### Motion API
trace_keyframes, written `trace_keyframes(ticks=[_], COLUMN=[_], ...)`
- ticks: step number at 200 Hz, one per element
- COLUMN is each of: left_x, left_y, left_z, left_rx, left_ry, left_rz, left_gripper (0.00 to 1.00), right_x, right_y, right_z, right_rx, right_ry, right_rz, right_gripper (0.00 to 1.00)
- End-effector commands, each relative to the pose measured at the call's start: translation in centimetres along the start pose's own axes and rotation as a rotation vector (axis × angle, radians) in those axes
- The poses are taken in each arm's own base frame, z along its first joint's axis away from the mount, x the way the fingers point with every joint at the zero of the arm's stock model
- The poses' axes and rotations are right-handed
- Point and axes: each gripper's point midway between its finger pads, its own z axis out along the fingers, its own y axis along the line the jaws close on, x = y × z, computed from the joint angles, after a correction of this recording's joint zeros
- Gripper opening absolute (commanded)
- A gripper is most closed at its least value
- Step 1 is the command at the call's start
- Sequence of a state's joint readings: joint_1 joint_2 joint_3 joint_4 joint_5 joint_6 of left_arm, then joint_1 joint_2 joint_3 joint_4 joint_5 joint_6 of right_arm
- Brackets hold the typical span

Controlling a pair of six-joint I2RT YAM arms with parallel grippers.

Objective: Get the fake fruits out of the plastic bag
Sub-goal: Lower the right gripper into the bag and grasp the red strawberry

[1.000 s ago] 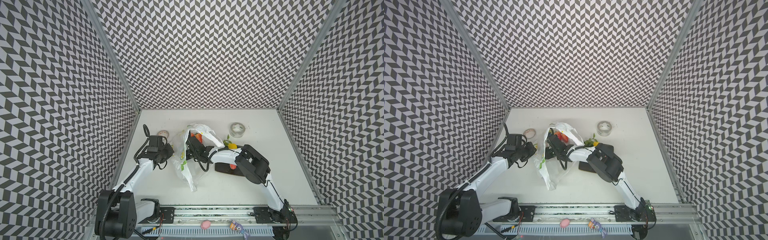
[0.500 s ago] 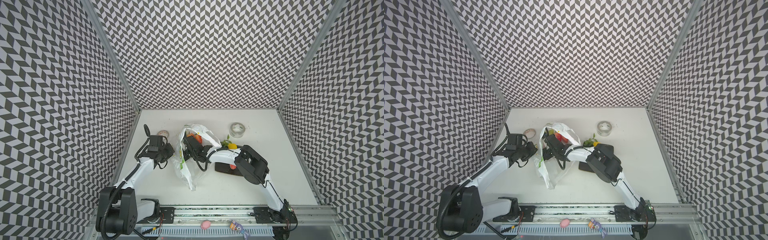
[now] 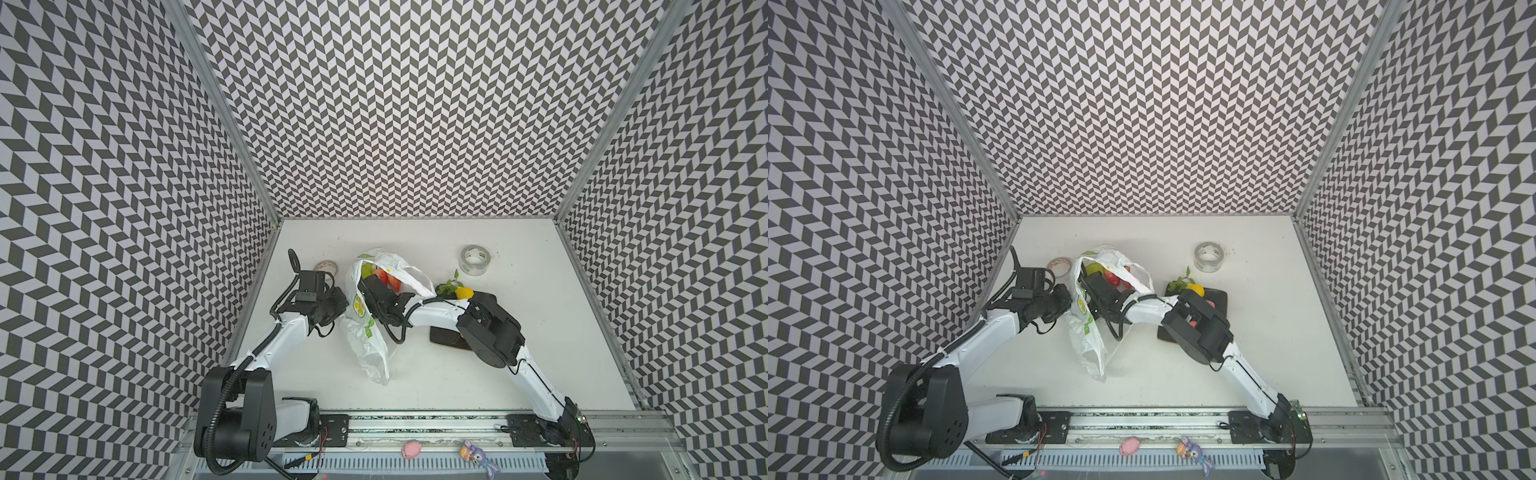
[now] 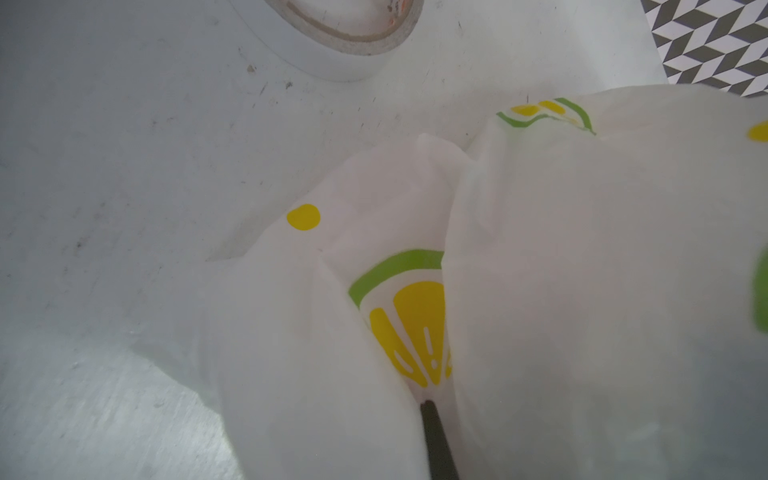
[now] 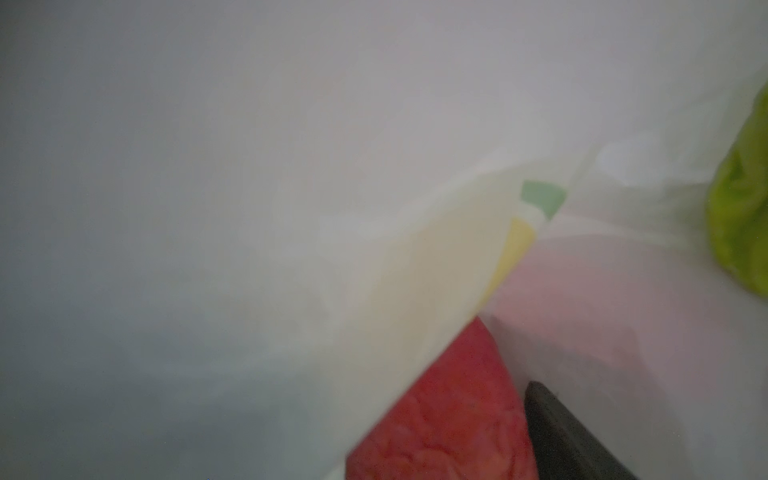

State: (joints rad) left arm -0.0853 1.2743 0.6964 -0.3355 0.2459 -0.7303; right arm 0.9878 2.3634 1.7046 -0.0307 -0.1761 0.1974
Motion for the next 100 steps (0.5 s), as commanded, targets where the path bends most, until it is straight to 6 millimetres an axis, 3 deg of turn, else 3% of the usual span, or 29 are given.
trace_keyframes(ticks=[1,45,68,100], left_x=[-1.1,-1.2,-1.3,-2.3], left_y=[-1.9,-1.6,-1.4,-1.2], left_z=[-0.4,-0.6,-0.7,-1.3], left_rx=[0.059,0.044,0.037,0.03], left_ry=[-0.029,-0.036,-0.046,-0.08], left_rz=[0.025,0.021,0.009,-0.008], left_gripper=[0.0,0.0,0.0,0.0], right_x=[0.6,-0.7,-2.2,-3.6], right_y=[0.4,0.1,0.2,0.2], right_z=[1.4,0.5,-1.1,-3.6], right_rx=[0.021,0.063,0.084,0.103], right_ry=[-0.006,-0.047,-0.082,-0.132], right_rz=[-0.034,-0.02,-0.021,0.001], right_gripper=[0.72,0.57,0.46,0.43])
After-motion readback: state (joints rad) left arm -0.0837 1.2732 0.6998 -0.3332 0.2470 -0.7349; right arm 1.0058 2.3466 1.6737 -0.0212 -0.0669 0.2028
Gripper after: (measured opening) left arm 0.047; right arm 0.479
